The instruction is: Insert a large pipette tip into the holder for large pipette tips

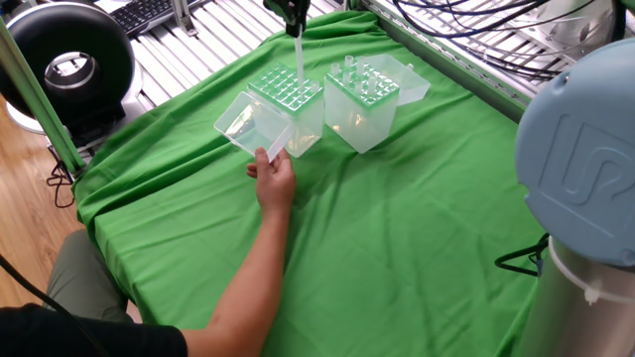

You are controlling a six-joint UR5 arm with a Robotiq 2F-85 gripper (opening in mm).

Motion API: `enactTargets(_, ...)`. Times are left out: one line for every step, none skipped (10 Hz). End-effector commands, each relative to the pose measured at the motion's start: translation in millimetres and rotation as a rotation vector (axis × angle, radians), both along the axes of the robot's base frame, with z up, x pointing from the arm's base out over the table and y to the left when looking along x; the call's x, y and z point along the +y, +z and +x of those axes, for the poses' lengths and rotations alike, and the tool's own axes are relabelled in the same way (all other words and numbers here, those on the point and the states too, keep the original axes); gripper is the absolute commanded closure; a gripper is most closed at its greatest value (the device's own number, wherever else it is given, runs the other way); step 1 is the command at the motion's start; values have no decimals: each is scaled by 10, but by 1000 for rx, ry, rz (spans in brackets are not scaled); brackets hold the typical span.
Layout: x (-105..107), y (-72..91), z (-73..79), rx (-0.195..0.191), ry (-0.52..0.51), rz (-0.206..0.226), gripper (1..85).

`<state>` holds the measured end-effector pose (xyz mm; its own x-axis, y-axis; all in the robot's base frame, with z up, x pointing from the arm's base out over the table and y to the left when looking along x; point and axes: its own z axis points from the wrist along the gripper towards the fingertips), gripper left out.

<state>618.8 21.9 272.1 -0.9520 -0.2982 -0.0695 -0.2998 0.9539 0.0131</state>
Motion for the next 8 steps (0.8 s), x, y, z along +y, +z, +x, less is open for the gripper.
enactTargets(6, -42, -5, -10, 0, 15, 847)
enactTargets(5, -53, -6, -10, 0, 15, 847)
enactTargets(23, -68, -4, -13, -2, 16, 847)
enactTargets(37, -85, 2, -14, -4, 18, 847)
enactTargets(31, -105, 19, -19, -4, 16, 847)
enactTargets(32, -129, 36, -24, -1, 18, 847)
enactTargets(25, -146, 50, -27, 1, 15, 847)
enactTargets(13, -170, 69, -31, 5, 13, 847)
